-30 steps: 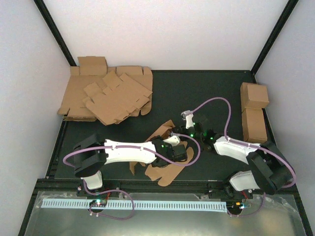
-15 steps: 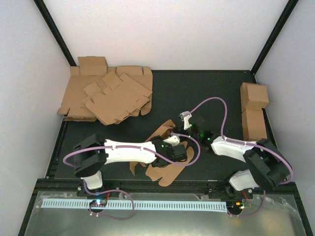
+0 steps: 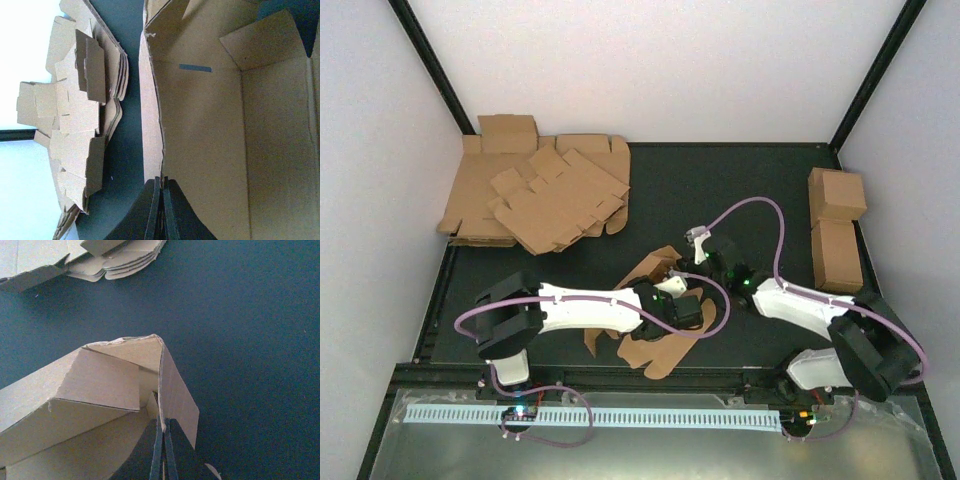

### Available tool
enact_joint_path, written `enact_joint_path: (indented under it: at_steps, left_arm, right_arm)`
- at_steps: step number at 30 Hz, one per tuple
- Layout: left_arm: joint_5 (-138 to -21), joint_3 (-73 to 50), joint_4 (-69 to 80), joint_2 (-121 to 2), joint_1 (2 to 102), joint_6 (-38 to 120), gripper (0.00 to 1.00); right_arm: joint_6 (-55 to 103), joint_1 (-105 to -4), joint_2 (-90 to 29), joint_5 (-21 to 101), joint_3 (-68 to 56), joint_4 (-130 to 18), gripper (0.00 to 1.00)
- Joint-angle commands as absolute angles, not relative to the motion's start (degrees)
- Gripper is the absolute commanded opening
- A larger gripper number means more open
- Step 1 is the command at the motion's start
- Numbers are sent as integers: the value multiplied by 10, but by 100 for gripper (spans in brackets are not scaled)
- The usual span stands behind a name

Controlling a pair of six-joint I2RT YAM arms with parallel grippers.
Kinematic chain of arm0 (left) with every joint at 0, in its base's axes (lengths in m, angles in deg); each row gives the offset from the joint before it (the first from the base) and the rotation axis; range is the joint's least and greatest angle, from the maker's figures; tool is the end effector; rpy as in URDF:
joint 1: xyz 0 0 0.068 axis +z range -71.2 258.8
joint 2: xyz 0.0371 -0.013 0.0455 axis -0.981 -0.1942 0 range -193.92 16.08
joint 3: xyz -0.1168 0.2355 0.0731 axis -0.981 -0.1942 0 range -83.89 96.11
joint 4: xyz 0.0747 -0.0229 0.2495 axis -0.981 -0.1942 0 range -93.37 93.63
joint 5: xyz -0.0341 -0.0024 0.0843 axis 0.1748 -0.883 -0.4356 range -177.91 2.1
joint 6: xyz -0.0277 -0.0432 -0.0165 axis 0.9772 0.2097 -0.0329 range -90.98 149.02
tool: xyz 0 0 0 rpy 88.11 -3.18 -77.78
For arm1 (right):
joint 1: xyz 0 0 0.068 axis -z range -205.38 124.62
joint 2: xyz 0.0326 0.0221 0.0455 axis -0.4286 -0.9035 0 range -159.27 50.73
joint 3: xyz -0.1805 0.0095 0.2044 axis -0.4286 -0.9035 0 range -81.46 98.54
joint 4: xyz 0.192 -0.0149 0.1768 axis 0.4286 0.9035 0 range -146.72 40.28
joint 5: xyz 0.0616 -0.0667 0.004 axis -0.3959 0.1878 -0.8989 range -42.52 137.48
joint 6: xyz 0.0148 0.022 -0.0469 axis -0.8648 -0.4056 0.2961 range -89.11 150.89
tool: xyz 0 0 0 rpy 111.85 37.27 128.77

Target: Fold the paper box

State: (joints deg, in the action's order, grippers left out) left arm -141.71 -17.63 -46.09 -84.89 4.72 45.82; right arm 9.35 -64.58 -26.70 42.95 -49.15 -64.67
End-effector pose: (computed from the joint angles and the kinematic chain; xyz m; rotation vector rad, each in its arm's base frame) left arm 0.1139 -0.2951 0.1879 1.0547 2.0499 0.7407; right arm 0.2037 0.1699 0.1740 -0.3978 2.2665 0.6563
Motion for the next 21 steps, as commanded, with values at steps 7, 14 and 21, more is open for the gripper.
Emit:
enact_joint_path:
  at_steps: [7,14,21]
  left_arm:
    - [-1410,-150,-479,-861,37,478,2]
    - [-1409,-138,-482,-872,30,481,2]
    - [-1410,-133,-483,-877,24,484,2]
  right_arm:
    - [11,-654,-219,398,-513,-594,2]
    - [-34,-677,-204,372,-562,-651,2]
    - [-61,-705,-191,379,-598,-694,2]
